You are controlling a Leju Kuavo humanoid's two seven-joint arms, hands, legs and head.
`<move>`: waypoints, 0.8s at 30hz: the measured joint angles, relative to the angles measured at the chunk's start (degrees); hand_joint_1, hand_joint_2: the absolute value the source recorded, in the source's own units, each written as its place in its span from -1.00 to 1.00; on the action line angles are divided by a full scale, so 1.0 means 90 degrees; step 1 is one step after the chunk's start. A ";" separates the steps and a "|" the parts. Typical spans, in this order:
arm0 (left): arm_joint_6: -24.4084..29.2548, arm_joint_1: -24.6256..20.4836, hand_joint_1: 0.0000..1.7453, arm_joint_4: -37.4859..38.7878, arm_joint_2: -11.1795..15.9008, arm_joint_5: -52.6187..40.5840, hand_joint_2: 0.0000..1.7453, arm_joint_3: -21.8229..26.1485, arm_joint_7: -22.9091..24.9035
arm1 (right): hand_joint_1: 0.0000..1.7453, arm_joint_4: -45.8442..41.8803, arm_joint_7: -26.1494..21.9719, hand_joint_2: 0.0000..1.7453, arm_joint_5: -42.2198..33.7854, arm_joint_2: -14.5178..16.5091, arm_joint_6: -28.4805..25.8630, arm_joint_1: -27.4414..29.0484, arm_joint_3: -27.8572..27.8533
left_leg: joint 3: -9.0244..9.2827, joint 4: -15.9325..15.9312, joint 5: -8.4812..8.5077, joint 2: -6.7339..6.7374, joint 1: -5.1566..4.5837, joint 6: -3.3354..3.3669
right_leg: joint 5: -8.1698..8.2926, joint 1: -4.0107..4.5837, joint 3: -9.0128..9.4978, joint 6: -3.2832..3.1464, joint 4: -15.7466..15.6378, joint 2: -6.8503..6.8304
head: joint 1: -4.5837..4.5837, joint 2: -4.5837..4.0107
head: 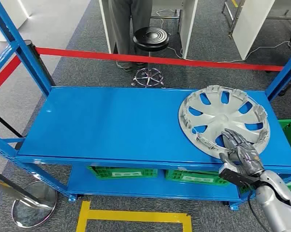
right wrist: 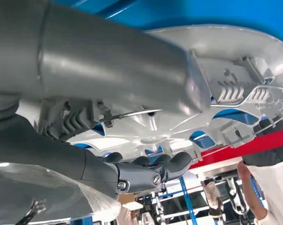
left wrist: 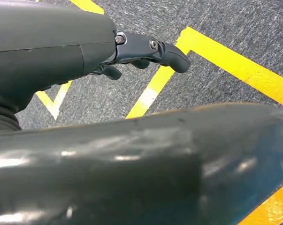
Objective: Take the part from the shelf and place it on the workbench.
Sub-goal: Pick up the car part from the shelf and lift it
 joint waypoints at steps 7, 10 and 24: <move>-0.0004 -0.0013 -1.00 0.0000 0.0000 -0.0041 -1.00 -0.0005 -0.0001 | -1.00 0.0323 0.0010 1.00 0.0039 0.0052 0.0132 -0.0242 0.0215 | 0.0025 0.0000 0.0000 0.0035 0.0001 0.0000 | 0.0014 0.0000 0.0011 0.0005 -0.0001 0.0037 | -0.0001 0.0000; 0.0002 -0.0014 -1.00 0.0000 0.0000 -0.0048 -1.00 -0.0007 0.0000 | -1.00 0.0406 0.0012 1.00 0.0040 0.0071 0.0142 -0.0312 0.0269 | 0.0038 0.0000 0.0000 0.0035 0.0001 0.0000 | 0.0014 0.0001 0.0025 0.0005 -0.0001 0.0037 | -0.0001 0.0000; -0.0032 -0.0031 -1.00 0.0000 0.0000 -0.0126 -1.00 -0.0008 0.0017 | -1.00 0.1072 0.0265 1.00 0.0344 0.0066 0.0245 -0.0847 0.0766 | 0.0165 -0.0005 -0.0060 0.0067 0.0003 0.0011 | -0.0023 0.0007 0.0062 0.0012 -0.0008 0.0072 | -0.0001 0.0000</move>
